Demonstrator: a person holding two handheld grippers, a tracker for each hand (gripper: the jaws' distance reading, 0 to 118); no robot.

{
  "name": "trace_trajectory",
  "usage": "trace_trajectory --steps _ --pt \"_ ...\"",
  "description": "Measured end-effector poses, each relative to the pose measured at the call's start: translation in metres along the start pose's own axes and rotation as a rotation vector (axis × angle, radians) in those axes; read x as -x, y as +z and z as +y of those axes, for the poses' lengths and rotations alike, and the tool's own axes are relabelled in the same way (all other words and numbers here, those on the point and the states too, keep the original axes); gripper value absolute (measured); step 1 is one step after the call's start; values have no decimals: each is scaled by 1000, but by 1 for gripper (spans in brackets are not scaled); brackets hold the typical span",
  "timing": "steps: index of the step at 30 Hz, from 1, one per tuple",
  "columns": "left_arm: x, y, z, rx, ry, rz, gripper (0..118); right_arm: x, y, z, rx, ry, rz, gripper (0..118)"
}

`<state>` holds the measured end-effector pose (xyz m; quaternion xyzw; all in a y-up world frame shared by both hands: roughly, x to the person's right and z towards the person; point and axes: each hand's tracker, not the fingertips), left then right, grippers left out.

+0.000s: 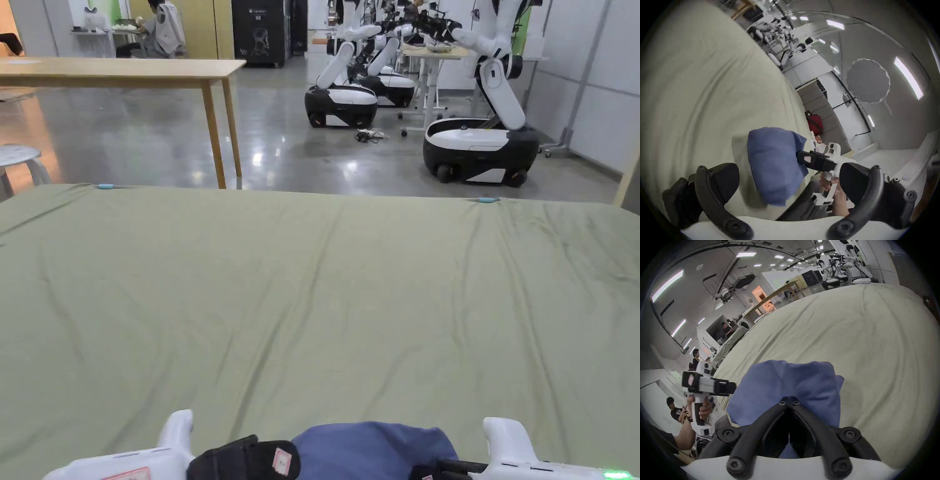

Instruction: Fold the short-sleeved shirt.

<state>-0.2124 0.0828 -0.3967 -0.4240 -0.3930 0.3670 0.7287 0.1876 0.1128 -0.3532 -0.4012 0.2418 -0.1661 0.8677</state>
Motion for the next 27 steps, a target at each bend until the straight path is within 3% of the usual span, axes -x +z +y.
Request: trace_trajectory --steps 4,10,11,12,13,14,22,27 --pt "23 -40 11 71 111 -85 118 0 0 -1 -4 -9 2 0" --pt "22 -62 1 130 109 -129 114 -3 -1 -1 -3 -15 8 0" --pt "20 -63 1 134 85 -113 102 -3 -1 -1 -2 -13 6 0" --pt "22 -61 -2 166 72 -35 72 -3 -2 -1 -2 -13 5 0" --pt "21 -61 0 161 46 -15 22 -3 -2 -1 -2 -12 2 0" --pt "22 -59 1 145 31 55 23 -3 -2 -2 -1 -7 -10 0" --pt "19 -58 0 144 9 28 22 -7 -4 -4 -6 -13 -1 0" --pt "18 -37 15 151 -15 41 22 -2 29 -1 -128 -73 118 0"
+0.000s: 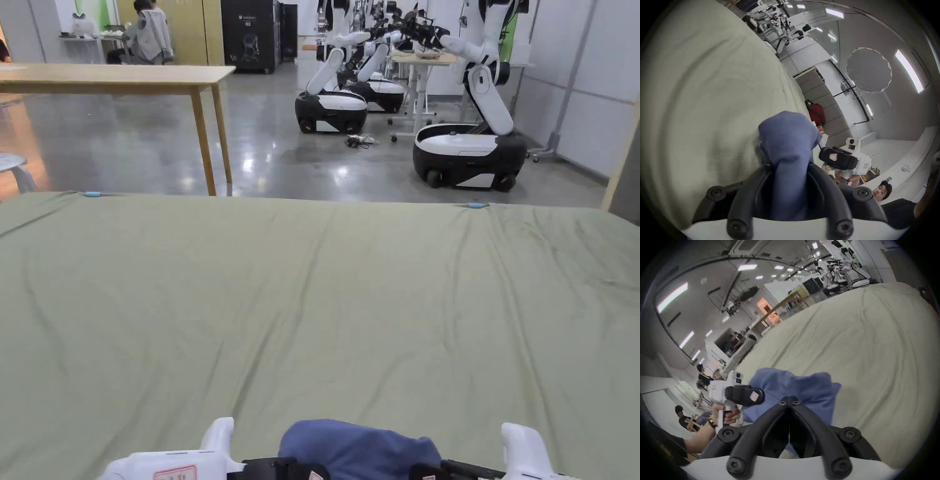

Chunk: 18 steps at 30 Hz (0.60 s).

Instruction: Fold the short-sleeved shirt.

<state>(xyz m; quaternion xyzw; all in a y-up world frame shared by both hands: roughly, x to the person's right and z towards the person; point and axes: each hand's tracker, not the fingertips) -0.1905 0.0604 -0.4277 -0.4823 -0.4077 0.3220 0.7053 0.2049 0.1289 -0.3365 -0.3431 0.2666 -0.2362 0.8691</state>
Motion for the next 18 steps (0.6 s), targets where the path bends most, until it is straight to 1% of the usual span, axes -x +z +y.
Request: trace_trajectory --steps 4,5,8,9,11,12,15,16,17,18 --pt "15 62 13 -18 -29 20 22 11 22 4 -27 39 -58 0" --pt "19 80 21 -82 -91 -46 22 14 25 4 -32 54 -71 0" --pt "47 145 25 -97 -104 53 22 19 25 1 -29 60 -82 0" --pt "58 163 26 -105 -89 73 22 21 24 0 -29 61 -83 0" --pt "84 209 30 -118 -77 69 22 26 19 -4 -24 62 -86 0" --pt "94 228 32 -151 -59 105 22 29 16 -5 -23 61 -89 0" --pt "127 290 43 -189 -53 153 22 39 3 -8 -16 65 -88 0" --pt "137 308 47 -184 -41 154 22 43 -3 -8 -12 73 -86 0" --pt "147 327 49 -171 -41 208 23 48 -8 -8 -10 86 -85 0" --pt "154 341 52 -182 -47 216 22 53 -14 -8 -11 103 -82 0"
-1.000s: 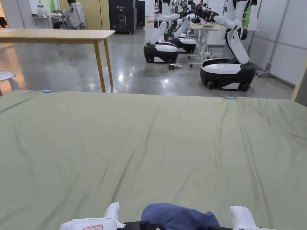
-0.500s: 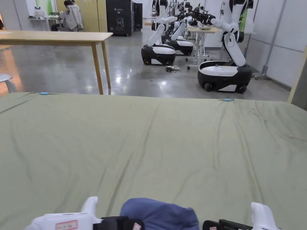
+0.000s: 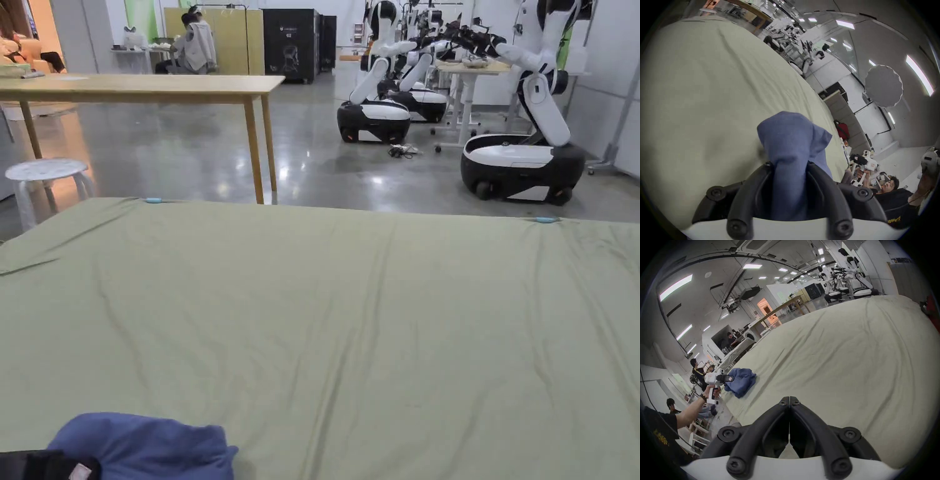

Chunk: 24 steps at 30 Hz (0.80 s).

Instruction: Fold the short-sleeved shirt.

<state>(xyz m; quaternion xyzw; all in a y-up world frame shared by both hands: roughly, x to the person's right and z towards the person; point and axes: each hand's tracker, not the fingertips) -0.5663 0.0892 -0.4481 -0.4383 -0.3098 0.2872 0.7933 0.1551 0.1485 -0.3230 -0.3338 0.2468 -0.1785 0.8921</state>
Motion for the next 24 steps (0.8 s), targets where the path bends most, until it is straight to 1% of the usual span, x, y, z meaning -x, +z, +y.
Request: trace_trajectory --steps 1,3,4,9,10,11,12,13,14,16,19,20,21,24 --pt "8 9 4 -15 5 30 22 5 -5 1 4 12 7 0" --pt "23 21 8 -29 28 38 22 15 -17 3 18 33 21 0" --pt "18 20 4 -20 41 39 23 20 -23 4 30 43 23 0" --pt "4 8 -3 -14 2 48 24 35 -41 8 64 84 21 0" --pt "1 6 -4 -27 1 63 35 35 -41 8 66 88 24 0" --pt "-2 5 -4 -37 4 90 56 36 -39 9 67 93 25 0" --pt "-4 6 -3 -21 -3 122 83 37 -38 9 67 98 25 0" --pt "-9 6 -4 -22 -9 118 110 37 -36 10 66 103 27 0" --pt "-15 9 -4 -24 -20 101 118 36 -32 11 66 107 29 0" --pt "-28 23 -1 -94 -35 77 118 33 -26 11 58 107 21 0" --pt "-61 43 2 -154 -77 123 118 27 -11 10 37 101 14 0" --pt "-72 51 5 -174 -88 171 118 26 -5 9 23 99 13 0" --pt "-87 55 4 -194 -93 189 117 24 0 9 15 98 16 0" --pt "-147 55 -14 -285 -191 144 114 18 18 8 -13 97 17 0"
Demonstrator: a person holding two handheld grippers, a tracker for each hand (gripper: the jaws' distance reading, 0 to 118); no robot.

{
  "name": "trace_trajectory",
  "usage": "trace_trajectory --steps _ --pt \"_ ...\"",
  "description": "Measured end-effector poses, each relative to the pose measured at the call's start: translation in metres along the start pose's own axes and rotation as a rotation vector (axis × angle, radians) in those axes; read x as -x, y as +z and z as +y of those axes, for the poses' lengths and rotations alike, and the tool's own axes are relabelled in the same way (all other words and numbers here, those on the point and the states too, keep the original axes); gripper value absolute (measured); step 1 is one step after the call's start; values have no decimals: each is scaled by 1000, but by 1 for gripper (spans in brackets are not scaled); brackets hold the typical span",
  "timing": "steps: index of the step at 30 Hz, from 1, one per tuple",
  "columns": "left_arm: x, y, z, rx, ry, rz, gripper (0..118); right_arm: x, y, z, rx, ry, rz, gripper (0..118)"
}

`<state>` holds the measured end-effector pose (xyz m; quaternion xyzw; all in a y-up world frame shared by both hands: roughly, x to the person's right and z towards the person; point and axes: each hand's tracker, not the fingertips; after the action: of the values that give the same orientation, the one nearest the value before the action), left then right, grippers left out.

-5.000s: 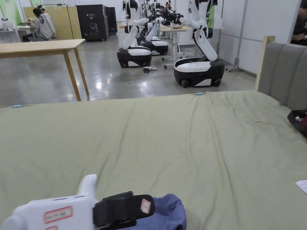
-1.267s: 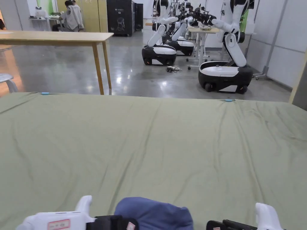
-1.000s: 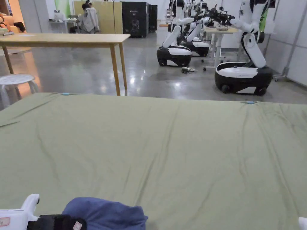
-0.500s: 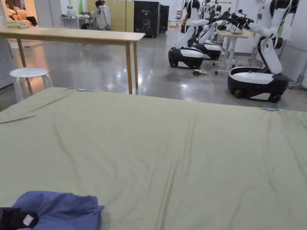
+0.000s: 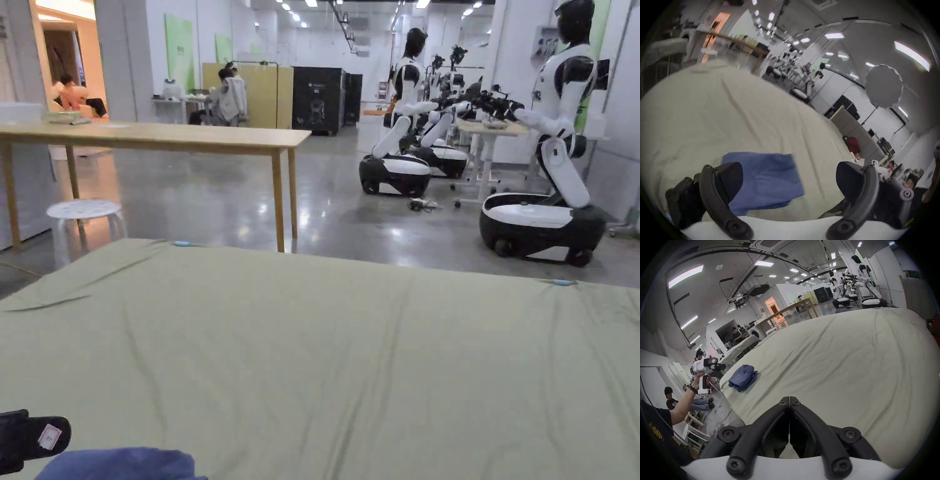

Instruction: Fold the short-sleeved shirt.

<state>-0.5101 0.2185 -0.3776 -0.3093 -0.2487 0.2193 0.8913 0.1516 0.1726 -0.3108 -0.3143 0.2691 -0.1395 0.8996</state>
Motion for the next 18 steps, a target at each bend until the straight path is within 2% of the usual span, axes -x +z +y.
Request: trace_trajectory --steps 3,5,7,9,11,15,18 --pt "-69 -6 -24 -149 -112 44 98 -2 17 0 -35 27 -34 0" --pt "-107 -21 -45 -211 -169 155 77 -7 26 -2 -47 38 -52 0" --pt "-146 -45 -69 -243 -211 203 56 -9 34 -3 -66 33 -88 0" --pt "-175 -76 -91 -259 -294 213 43 -8 42 -5 -98 54 -152 0" --pt "-213 -106 -112 -305 -329 241 18 -6 50 -8 -141 98 -213 0" --pt "-258 -158 -136 -373 -473 342 7 3 55 -4 -211 191 -343 0" --pt "-274 -184 -137 -314 -420 279 3 3 55 -1 -227 225 -386 0"
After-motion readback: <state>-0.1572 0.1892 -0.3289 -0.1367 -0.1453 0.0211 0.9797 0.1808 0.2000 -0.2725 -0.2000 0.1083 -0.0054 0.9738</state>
